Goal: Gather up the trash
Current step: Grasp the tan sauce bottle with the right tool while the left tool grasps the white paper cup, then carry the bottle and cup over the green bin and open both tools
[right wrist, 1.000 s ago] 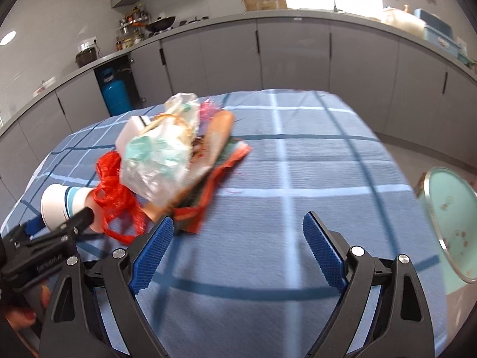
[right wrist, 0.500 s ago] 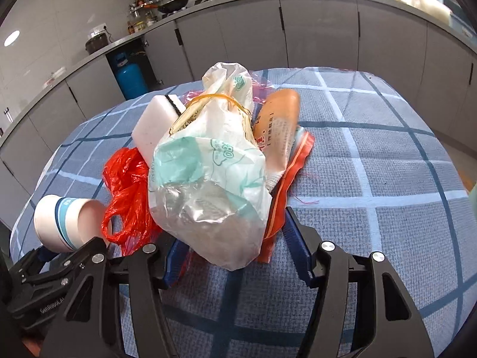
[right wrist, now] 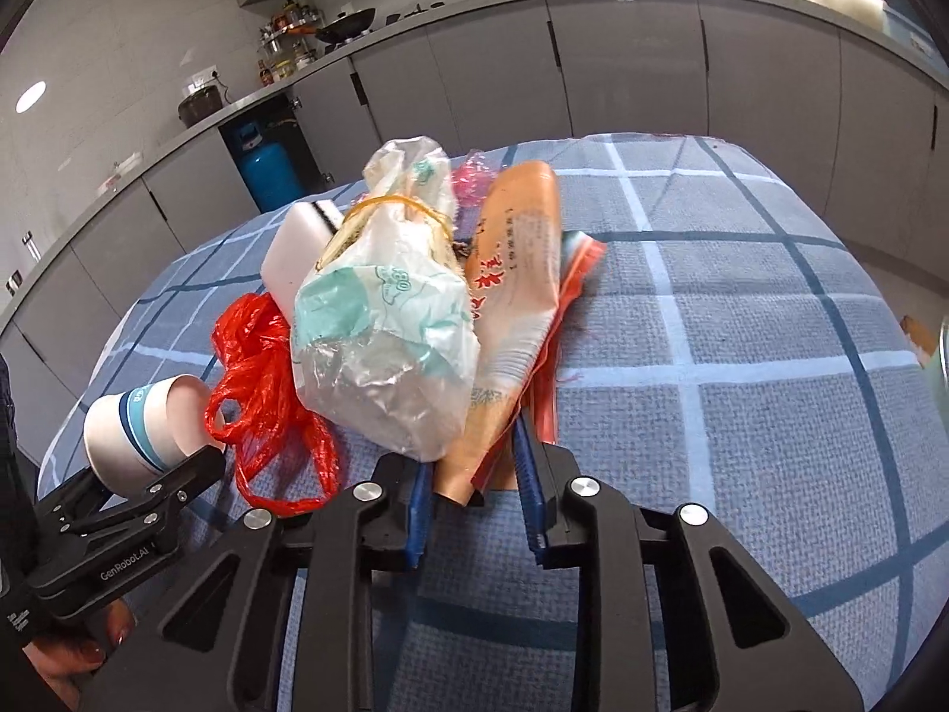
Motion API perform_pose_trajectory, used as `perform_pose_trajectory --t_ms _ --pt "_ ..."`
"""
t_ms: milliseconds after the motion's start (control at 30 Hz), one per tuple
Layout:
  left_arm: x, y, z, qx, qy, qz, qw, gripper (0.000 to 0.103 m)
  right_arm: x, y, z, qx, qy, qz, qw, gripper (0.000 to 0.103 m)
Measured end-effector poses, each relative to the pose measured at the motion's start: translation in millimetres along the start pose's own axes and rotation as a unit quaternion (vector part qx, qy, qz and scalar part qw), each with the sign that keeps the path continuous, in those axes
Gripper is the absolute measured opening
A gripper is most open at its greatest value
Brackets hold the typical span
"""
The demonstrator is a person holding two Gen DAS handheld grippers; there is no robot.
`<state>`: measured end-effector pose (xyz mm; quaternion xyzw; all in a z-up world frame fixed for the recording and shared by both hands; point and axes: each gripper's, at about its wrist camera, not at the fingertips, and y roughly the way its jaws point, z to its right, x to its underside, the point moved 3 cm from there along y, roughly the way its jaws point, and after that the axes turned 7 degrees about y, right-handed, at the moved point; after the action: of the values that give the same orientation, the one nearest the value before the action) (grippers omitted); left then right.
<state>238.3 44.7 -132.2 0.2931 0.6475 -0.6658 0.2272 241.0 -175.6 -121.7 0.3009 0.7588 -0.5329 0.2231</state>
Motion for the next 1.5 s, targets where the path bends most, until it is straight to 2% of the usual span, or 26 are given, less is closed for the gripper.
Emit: perform_pose_trajectory --t_ms 67,367,467,500,533,700,767,800,833,900,1000,1133,1267,1300,1367,1500 --pt "-0.3 0.1 1.5 -0.002 0.005 0.0 1.0 0.069 1.2 -3.8 6.0 -0.001 0.007 0.001 1.0 0.022" --pt "0.0 -7.6 9.4 -0.008 0.028 0.017 0.9994 0.068 8.1 -27.5 41.7 0.014 0.033 0.013 0.999 0.02" --pt "1.2 -12.7 15.2 -0.005 0.041 0.027 0.9988 0.055 10.1 -35.6 51.6 0.018 0.036 0.019 0.999 0.019" --pt "1.5 -12.9 16.6 -0.005 0.044 0.027 0.9987 0.044 10.8 -38.9 55.3 0.02 0.038 0.021 0.999 0.019" --pt "2.4 -12.5 17.9 -0.005 0.046 0.023 0.9987 0.04 11.2 -41.2 58.2 0.022 0.038 0.023 0.999 0.019" --pt "9.7 -7.3 16.9 0.017 0.027 0.007 0.9995 0.04 14.3 -49.2 68.7 0.035 0.035 0.029 0.998 0.019" --pt "15.2 -9.8 16.0 0.019 0.019 0.014 0.9995 0.041 15.5 -50.3 72.7 0.039 0.033 0.031 0.998 0.02" --pt "15.7 -12.7 15.5 0.013 0.018 0.021 0.9995 0.058 15.5 -50.2 73.0 0.04 0.033 0.032 0.998 0.02" --pt "15.7 -18.9 13.9 0.009 0.013 0.036 0.9992 0.079 16.3 -50.3 74.4 0.04 0.033 0.033 0.998 0.02" --pt "14.7 -30.1 8.8 -0.001 0.0 0.059 0.9983 0.089 17.3 -49.7 77.7 0.038 0.037 0.033 0.998 0.02" --pt "15.4 -36.7 3.1 -0.003 -0.004 0.06 0.9982 0.089 17.3 -49.6 82.3 0.034 0.045 0.034 0.998 0.02" --pt "16.1 -37.9 -7.6 -0.024 0.016 0.063 0.9976 0.097 19.5 -47.8 85.6 0.03 0.052 0.034 0.998 0.021" --pt "7.6 -24.1 -15.3 -0.006 0.038 0.053 0.9979 0.097 20.4 -47.3 86.3 0.032 0.048 0.035 0.998 0.021" --pt "5.7 -20.7 -15.1 0.005 0.042 0.047 0.998 0.095 20.3 -47.0 86.1 0.032 0.047 0.035 0.998 0.021" --pt "4.9 -19.6 -15.1 0.021 0.043 0.045 0.9978 0.082 20.6 -46.7 85.9 0.032 0.046 0.035 0.998 0.021" --pt "5.3 -22.0 -4.5 0.025 0.072 0.053 0.9957 0.081 21.0 -46.6 86.5 0.033 0.046 0.035 0.998 0.021"
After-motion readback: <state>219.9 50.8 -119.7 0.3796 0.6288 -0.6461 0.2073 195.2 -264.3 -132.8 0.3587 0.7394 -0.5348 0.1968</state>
